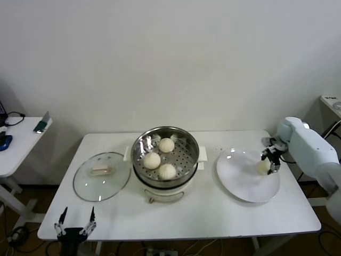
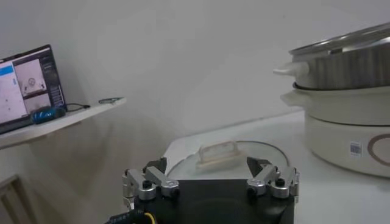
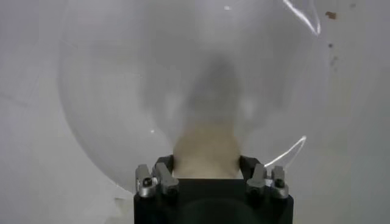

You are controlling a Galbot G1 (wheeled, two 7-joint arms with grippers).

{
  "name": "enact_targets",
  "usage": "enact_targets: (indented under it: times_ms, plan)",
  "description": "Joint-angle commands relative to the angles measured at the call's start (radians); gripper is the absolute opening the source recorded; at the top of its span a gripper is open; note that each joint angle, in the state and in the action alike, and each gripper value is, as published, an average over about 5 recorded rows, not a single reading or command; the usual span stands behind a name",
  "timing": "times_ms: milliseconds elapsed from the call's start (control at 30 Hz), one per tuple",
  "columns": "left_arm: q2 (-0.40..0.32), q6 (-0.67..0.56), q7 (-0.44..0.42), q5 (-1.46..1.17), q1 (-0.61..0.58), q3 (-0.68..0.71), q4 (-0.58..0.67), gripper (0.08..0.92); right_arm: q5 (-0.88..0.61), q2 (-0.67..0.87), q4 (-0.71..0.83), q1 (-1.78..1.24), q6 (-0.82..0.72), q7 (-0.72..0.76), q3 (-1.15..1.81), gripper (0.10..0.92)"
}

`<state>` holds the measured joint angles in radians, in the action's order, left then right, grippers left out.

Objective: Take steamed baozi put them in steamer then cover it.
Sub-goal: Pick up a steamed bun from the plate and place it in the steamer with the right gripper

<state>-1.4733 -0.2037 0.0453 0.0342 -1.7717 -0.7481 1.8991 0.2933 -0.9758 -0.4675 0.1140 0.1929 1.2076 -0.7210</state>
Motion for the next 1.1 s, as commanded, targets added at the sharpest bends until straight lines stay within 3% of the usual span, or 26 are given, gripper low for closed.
enact_targets:
  times_ms: [33, 233, 533, 733, 1100]
  plan:
    - [-0.001, -0.001, -0.006, -0.001, -0.008, 0.003, 0.015, 0.823, -0.494, -0.018, -0.113, 0.271, -0.124, -0.005, -0.352, 0.699]
    - [-0.005, 0.005, -0.018, -0.009, -0.005, 0.01, 0.059, 0.823, -0.801, -0.103, -0.227, 0.504, -0.243, -0.027, -0.603, 0.704]
    - [-0.018, -0.009, -0.035, -0.021, -0.028, 0.024, 0.092, 0.823, -1.092, -0.277, -0.326, 0.685, -0.323, -0.082, -0.837, 0.704]
    - [-0.014, -0.001, -0.031, -0.039, -0.041, 0.017, 0.125, 0.823, -1.233, -0.358, -0.422, 0.731, -0.415, -0.167, -0.925, 0.704]
    - [0.012, -0.013, -0.034, -0.111, -0.038, 0.015, 0.13, 0.823, -1.349, -0.389, -0.662, 0.746, -0.527, -0.361, -1.084, 0.71]
